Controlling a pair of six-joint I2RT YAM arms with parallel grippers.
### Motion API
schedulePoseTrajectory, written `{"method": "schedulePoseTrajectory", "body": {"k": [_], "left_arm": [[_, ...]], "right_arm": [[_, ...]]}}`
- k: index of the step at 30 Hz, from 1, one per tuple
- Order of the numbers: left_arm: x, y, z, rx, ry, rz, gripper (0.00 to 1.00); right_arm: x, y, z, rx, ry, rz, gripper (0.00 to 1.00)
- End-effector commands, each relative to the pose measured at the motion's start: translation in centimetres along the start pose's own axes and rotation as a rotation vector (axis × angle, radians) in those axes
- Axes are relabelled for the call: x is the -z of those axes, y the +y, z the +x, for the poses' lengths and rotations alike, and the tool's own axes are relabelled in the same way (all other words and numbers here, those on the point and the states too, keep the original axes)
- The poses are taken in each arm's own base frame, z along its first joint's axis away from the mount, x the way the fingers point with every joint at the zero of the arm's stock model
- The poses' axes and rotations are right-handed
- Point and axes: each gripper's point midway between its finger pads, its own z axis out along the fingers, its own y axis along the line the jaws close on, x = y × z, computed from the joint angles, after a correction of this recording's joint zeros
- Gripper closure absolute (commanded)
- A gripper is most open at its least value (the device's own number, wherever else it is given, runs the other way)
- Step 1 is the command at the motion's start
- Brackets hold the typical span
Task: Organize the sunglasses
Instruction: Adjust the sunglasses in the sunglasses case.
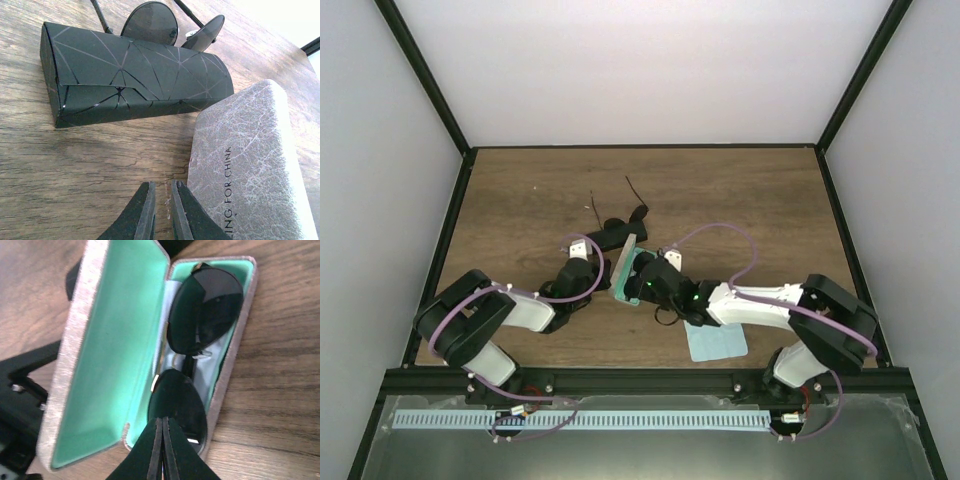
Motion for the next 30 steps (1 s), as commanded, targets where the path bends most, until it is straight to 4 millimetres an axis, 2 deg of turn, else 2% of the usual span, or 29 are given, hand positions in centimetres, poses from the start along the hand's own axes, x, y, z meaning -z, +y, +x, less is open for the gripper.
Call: {"method": "schedulePoseTrajectory", "body": {"k": [1,10,25,27,30], "left_arm": [[0.2,-1.1,-0.8,0.005,-0.025,0.032,0.89],[0.3,-1.1,-0.9,0.006,-0.025,0.035,0.89],[0.5,-0.8,-0.9,0.004,-0.028,0.023,0.89],[0.6,-0.8,-0.9,0.004,-0.027,0.023,0.89],[0.7,-0.7,-1.0,0.001,-0.032,0.015,0.89]], "right_arm": [[-0.7,-2.0,0.8,0.007,0.011,0.067,0.98],[-1.8,-2.4,1.6,0.021,0.037,0.073,0.98],[-3.7,-1.3,2.0,0.041,0.072,0.041,0.98],[-3.7,-1.3,1.8,0.040,0.069,0.047,0.98],[-2.5,-1.6,0.9,0.034,0.035,0.056,0.98]]}}
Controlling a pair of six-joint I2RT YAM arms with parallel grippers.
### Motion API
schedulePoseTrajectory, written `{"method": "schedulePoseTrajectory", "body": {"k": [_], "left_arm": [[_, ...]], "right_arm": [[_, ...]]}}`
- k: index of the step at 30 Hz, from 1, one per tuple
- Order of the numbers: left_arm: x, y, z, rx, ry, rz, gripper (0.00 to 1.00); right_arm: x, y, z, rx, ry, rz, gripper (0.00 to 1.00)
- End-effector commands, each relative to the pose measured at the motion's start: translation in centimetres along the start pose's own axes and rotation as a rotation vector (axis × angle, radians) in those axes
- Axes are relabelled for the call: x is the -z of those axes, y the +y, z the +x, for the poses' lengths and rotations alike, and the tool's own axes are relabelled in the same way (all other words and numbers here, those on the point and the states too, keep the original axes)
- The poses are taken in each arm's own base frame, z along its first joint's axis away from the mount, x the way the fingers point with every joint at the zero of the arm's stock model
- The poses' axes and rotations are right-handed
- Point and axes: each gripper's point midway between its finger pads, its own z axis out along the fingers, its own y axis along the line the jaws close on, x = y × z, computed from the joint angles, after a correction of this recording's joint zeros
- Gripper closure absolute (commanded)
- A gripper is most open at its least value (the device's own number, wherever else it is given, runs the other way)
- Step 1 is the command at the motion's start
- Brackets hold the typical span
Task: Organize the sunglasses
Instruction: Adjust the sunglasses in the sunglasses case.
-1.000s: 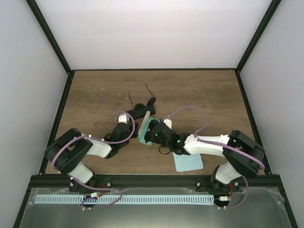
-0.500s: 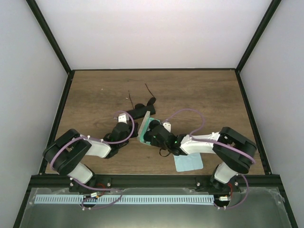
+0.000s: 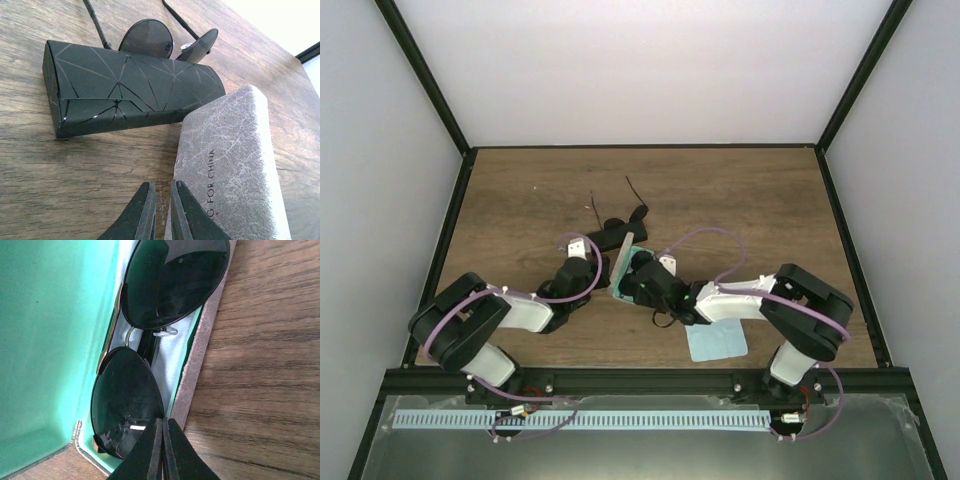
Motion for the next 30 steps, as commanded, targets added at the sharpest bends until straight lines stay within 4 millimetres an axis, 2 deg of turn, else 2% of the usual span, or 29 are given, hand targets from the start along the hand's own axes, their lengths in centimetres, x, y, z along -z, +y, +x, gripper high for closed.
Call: {"method": "schedulePoseTrajectory", "body": {"k": [1,4,8,11,16,22,30], "left_arm": [[0.4,-0.3,-0.3,-0.005,-0.013,0.007,0.89],[0.4,-0.3,-0.4,-0.006,-0.016,0.007,0.89],[0.4,-0.2,-0.5,-0.010,-0.020,0.003,0.89],[0.4,-0.5,-0.4,-0.010,-0.014,0.013,0.89],[0.1,-0.8,-0.3,-0.013,-0.004,0.022,0.89],[0.0,-0.8,-0.2,-0.018,0.002,0.026,0.89],[0.3,-1.1,-0.5,-0.020,-0.004,0.031,0.89]], "right_arm": [[1.4,0.4,-1.7,-0.006,-0.059,0.001,0.98],[3.0,-0.7,-3.7,-0.031,-0.123,0.018,0.98],[3.6,-0.9,-6.4,-0.048,-0.166,0.017,0.97],[3.1,-0.9,-8.2,-0.046,-0.186,0.030,0.97],[1.1,-1.2,-10.1,-0.057,-0.186,0.054,0.97],[-1.5,-1.1,-10.5,-0.040,-0.147,0.068,0.97],[-4.2,-0.7,-8.8,-0.038,-0.063,0.037,0.98]]}}
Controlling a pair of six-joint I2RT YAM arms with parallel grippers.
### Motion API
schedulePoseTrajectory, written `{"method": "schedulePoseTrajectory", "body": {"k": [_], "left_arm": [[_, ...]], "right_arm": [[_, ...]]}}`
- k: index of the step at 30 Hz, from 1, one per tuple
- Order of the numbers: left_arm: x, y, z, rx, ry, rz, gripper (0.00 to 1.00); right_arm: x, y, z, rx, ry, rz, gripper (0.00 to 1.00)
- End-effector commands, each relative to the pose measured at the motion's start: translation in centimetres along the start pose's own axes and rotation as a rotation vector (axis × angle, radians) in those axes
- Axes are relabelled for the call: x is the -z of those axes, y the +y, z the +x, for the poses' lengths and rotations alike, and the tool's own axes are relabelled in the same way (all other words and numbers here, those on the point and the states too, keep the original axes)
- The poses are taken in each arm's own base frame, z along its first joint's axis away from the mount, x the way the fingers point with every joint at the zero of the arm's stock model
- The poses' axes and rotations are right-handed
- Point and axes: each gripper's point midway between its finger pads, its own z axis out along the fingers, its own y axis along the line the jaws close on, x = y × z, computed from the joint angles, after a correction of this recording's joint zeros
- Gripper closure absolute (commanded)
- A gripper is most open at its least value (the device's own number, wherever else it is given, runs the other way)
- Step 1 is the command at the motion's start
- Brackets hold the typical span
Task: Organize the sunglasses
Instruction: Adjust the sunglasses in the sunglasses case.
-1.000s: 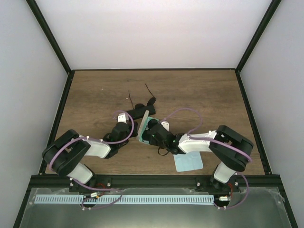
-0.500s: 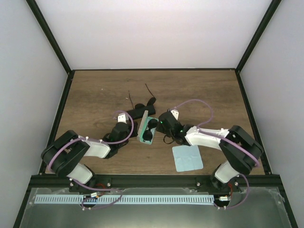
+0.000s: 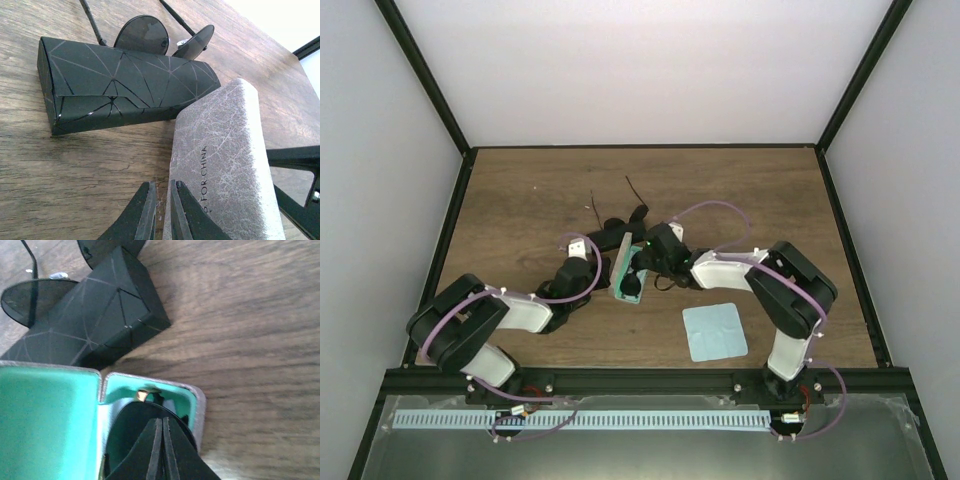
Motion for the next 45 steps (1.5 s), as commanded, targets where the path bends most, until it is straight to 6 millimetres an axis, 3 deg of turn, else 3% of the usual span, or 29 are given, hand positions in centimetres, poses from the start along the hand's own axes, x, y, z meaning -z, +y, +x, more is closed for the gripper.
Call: {"method": "schedulePoseTrajectory", "body": {"k": [1,6,14,24,38,42,45], "left_arm": [[0.1,-0.9,-0.6,-0.016,-0.013,0.024,0.89],[0.1,-0.9,-0.6,-0.016,-0.012,0.022,0.89],[0.0,-0.8,-0.4,-0.013,-0.008,0.022,0.89],[0.1,-1.2,-0.6,-0.014,-0.010,0.034,0.89],[0.0,-1.2,-0.6,-0.019,-0.006,0.032,0.89],[0.1,-1.2,-0.6,-0.018,-0.004,0.030,0.89],[0.2,-1.1,-0.7,-0.022,-0.010,0.025,0.89]], "right_arm": [[-1.0,1.3,0.4,0.008,0.042,-0.046,0.98],[-0.6,1.7,0.3,0.019,0.038,-0.071,0.98],[2.4,0.3,-2.1,-0.004,-0.070,-0.013,0.97],[1.0,-2.7,-1.3,-0.015,-0.010,0.123,0.96],[-0.2,1.0,-0.9,0.022,0.030,0.031,0.97],[-0.7,0.9,-0.4,0.016,0.048,0.031,0.98],[0.1,0.6,-0.9,0.011,0.017,0.035,0.97]]}}
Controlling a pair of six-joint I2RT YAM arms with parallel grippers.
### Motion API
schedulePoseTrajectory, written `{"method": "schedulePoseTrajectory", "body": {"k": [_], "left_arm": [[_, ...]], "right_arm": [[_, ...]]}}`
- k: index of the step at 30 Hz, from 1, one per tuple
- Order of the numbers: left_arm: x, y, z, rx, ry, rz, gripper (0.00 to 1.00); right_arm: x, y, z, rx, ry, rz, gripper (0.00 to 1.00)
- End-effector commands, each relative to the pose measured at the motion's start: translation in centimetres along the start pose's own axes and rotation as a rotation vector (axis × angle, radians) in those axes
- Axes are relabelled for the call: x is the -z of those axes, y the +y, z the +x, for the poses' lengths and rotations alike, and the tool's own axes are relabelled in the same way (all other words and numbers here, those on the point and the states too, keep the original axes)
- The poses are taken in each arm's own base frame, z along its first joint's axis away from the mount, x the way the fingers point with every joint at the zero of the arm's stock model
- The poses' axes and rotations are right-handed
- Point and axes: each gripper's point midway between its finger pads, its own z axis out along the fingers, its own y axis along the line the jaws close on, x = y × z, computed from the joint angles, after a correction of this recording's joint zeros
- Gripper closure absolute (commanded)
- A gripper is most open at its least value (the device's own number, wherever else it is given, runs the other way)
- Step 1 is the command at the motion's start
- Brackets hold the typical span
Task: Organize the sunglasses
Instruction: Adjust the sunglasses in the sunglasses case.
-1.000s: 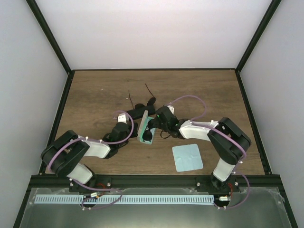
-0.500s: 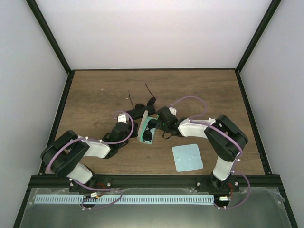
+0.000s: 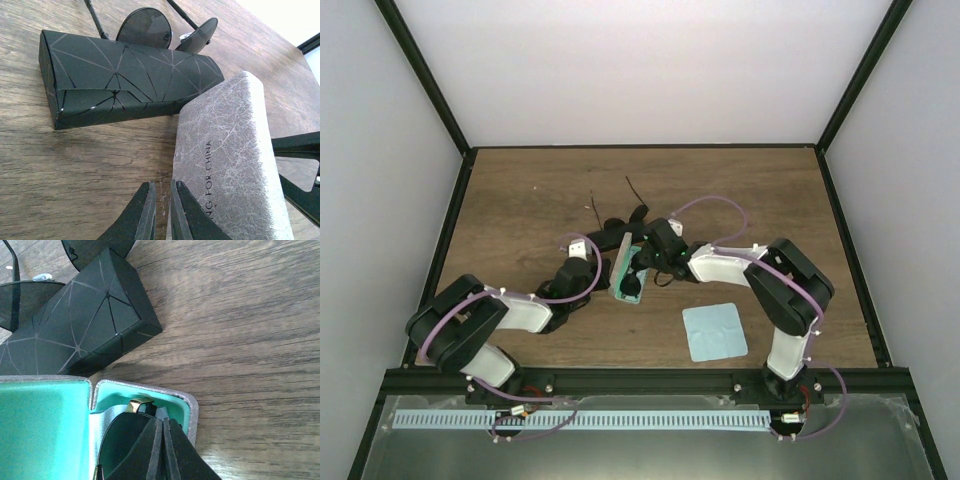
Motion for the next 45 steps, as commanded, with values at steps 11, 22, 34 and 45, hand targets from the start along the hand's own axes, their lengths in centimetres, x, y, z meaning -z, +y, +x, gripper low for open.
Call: {"method": "schedulePoseTrajectory", "body": {"k": [11,22,34,45], "left_arm": [[0.0,-1.4,-0.9,-0.007,-0.023,0.039,0.89],[0.5,-1.1,-1.2,-0.010,-0.032,0.023,0.89],[0.2,-1.1,-1.0,-0.012,-0.025,0.024,0.89],[0.3,-0.9,-1.3,-0.022,-0.037,0.007,0.89]], "right_arm": [[2.2,-0.9,-0.7,-0.013,-0.047,-0.015,0.97],[0.3,0.4,0.4,-0.002,0.012,-0.064,0.97],[0.0,1.9,0.9,0.011,0.038,-0.116,0.97],[5.2,1.4,-2.9,-0.017,-0.134,-0.102,0.97]]}}
